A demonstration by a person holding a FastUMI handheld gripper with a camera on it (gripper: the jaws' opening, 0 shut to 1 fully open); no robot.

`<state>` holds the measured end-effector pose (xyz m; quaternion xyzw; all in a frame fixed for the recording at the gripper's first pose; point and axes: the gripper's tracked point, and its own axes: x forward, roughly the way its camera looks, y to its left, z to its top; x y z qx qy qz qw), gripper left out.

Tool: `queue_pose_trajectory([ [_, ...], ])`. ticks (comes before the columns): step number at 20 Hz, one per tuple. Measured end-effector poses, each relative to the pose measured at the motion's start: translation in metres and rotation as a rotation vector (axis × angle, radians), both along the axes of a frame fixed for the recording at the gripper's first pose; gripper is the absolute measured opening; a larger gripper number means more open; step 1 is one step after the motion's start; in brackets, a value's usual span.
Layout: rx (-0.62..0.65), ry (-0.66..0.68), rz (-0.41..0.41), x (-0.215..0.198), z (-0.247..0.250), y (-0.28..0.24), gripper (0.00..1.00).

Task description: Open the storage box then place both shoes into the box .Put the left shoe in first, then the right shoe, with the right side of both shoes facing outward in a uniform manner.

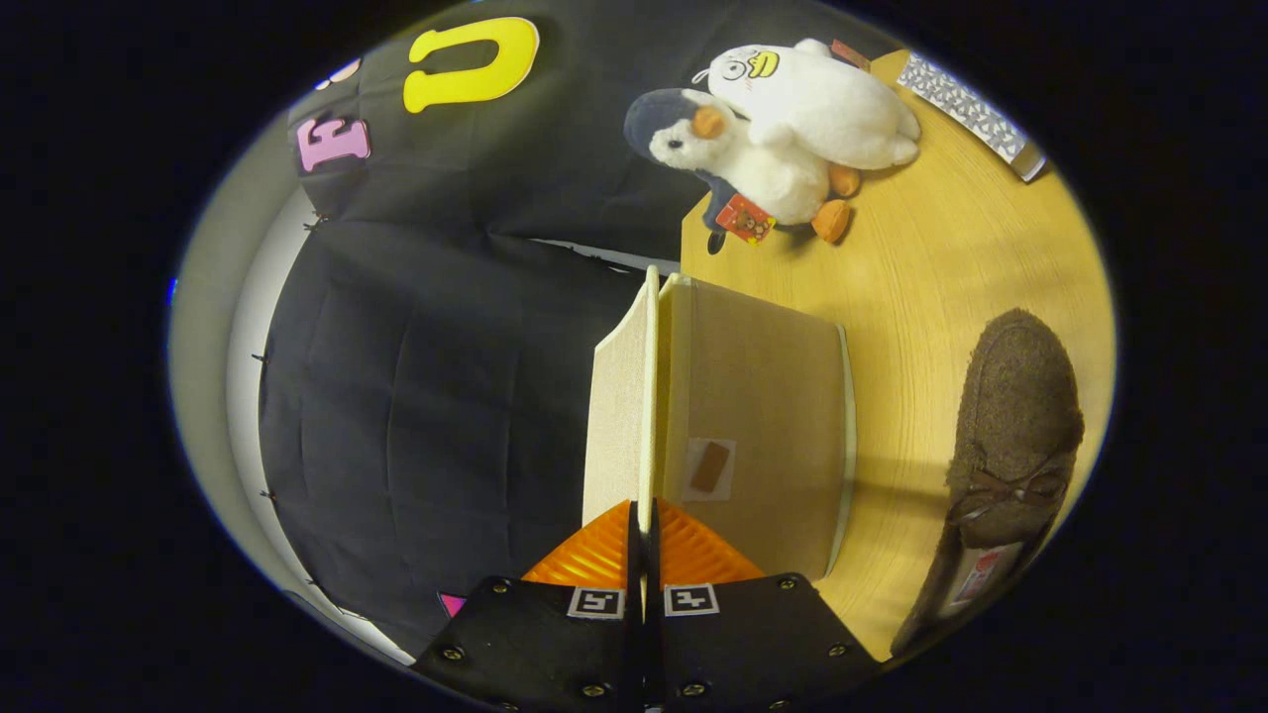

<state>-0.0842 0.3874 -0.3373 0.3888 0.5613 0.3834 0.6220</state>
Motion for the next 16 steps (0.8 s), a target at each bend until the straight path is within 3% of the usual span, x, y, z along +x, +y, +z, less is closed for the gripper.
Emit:
queue_pose_trajectory([
  [8, -0.163, -0.163, 0.008, 0.004, 0.069, 0.024, 0.00],
  [16, -0.216, -0.280, 0.081, -0.013, 0.140, 0.111, 0.00],
])
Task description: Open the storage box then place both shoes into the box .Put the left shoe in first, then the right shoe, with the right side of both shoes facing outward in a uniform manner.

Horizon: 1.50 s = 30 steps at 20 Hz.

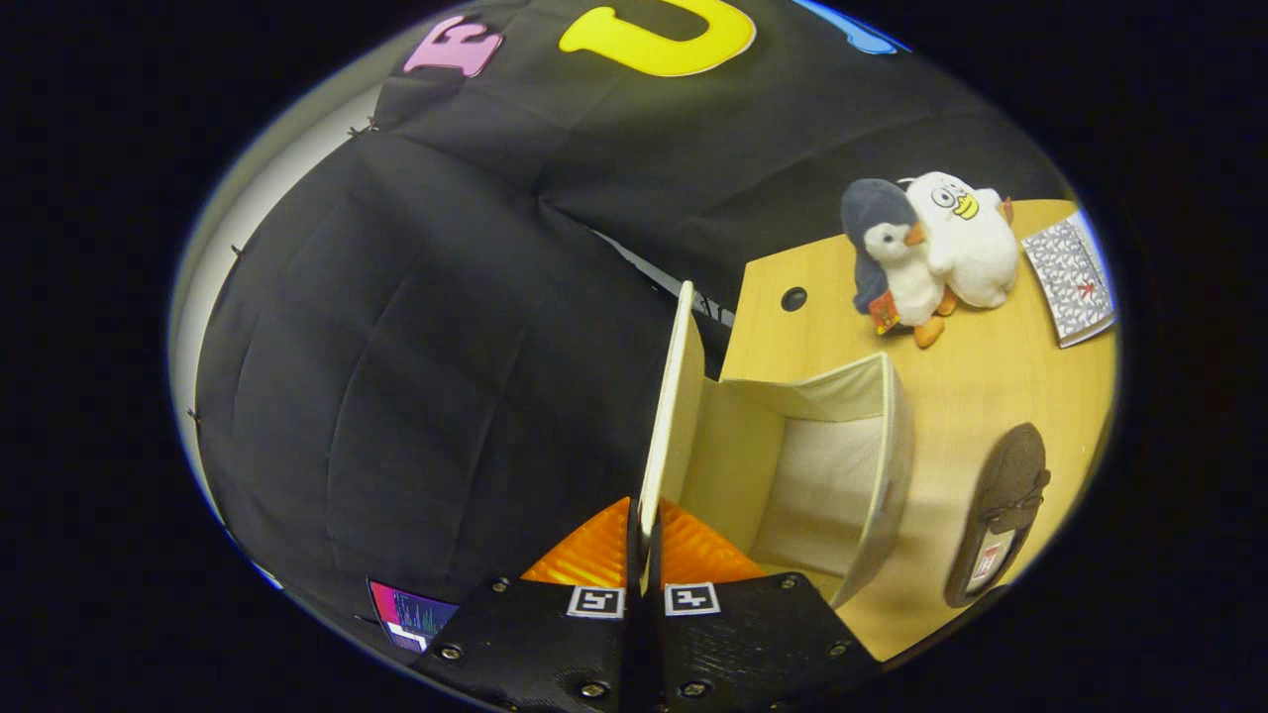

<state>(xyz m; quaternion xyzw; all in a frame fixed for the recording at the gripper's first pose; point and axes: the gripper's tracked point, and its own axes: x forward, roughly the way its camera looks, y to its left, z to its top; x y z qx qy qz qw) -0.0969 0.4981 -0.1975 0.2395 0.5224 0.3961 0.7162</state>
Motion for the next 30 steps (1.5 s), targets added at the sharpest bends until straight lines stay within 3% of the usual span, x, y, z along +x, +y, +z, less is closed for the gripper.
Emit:
queue_pose_trajectory([
  [3, -0.043, -0.082, 0.047, -0.003, 0.012, 0.042, 0.02],
  [10, -0.079, -0.064, 0.107, -0.028, 0.007, 0.141, 0.02],
  [17, -0.164, -0.044, 0.170, -0.056, -0.046, 0.227, 0.02],
  [25, -0.274, -0.096, 0.265, -0.085, -0.099, 0.266, 0.09],
  [27, -0.233, -0.082, 0.286, -0.094, -0.093, 0.273, 0.20],
  [29, -0.218, -0.089, 0.312, -0.096, -0.084, 0.272, 0.45],
  [30, -0.214, -0.108, 0.324, -0.095, -0.077, 0.265, 0.65],
])
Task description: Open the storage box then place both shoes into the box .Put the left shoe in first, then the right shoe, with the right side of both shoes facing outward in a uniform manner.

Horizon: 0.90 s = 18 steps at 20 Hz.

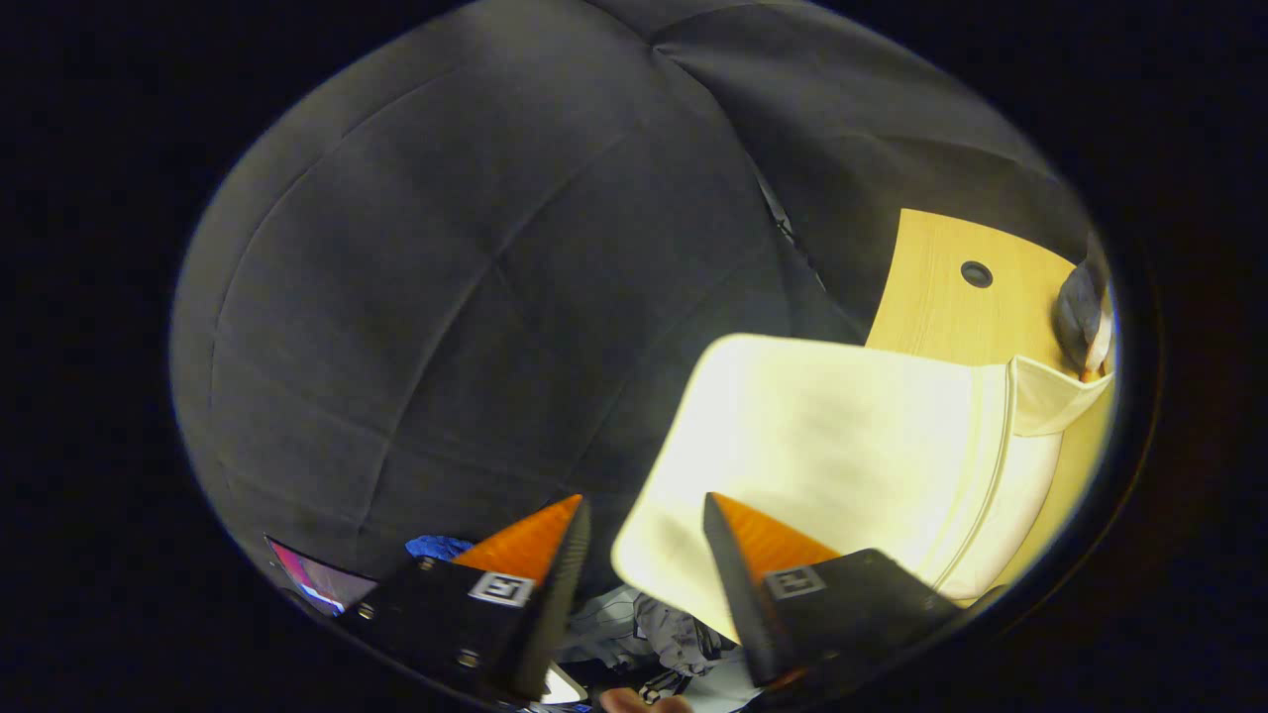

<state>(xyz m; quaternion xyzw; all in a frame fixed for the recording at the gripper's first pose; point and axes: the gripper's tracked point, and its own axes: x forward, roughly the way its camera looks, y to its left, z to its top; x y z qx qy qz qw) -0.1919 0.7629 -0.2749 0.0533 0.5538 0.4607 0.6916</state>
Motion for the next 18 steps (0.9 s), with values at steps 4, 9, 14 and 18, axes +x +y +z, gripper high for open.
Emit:
queue_pose_trajectory([
  [4, 0.016, -0.073, 0.028, 0.010, 0.028, -0.035, 0.87],
  [9, 0.031, -0.109, -0.003, 0.030, 0.065, -0.097, 0.88],
  [14, 0.034, -0.139, -0.049, 0.065, 0.089, -0.162, 0.88],
  [18, 0.044, -0.135, -0.102, 0.086, 0.105, -0.215, 0.88],
])
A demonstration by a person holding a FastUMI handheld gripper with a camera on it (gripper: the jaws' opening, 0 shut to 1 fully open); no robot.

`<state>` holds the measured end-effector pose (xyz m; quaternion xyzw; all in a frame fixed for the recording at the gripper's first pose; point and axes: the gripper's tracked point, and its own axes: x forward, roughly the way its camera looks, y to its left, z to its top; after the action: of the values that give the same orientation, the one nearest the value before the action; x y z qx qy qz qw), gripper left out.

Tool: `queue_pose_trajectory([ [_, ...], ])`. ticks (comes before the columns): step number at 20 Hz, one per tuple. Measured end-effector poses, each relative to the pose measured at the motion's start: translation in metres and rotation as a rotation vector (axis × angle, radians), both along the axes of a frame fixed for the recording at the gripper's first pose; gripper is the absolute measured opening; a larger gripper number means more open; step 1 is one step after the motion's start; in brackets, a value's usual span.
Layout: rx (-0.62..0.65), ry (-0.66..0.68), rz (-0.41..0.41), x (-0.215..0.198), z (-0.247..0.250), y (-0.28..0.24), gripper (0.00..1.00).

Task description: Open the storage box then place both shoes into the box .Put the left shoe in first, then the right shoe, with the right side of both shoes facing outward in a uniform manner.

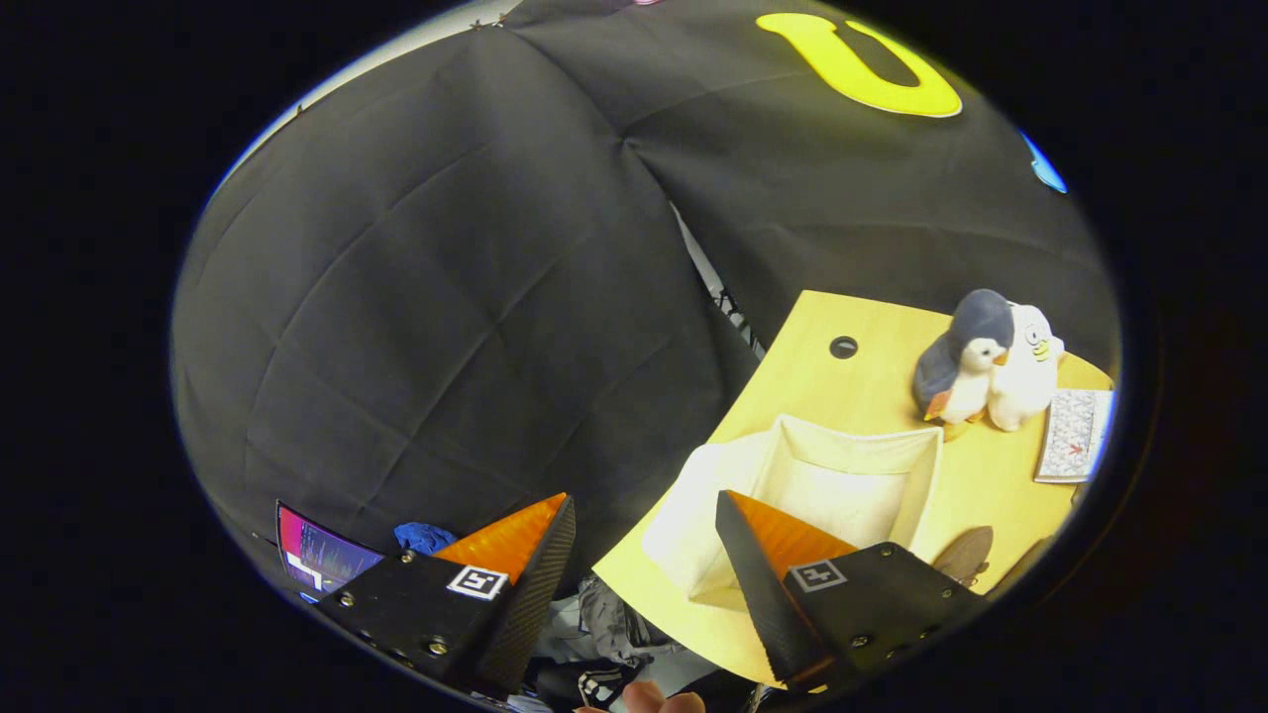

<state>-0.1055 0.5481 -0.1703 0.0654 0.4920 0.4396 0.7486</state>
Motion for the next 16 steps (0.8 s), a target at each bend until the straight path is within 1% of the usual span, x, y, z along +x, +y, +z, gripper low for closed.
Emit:
queue_pose_trajectory([
  [3, 0.002, -0.024, -0.037, 0.018, 0.005, -0.039, 0.88],
  [6, -0.009, -0.018, -0.108, 0.034, 0.001, -0.081, 0.88],
  [8, 0.005, -0.008, -0.141, 0.040, 0.000, -0.103, 0.88],
  [12, -0.037, -0.037, -0.193, 0.057, -0.017, -0.153, 0.88],
  [16, -0.102, -0.048, -0.257, 0.059, -0.047, -0.210, 0.88],
])
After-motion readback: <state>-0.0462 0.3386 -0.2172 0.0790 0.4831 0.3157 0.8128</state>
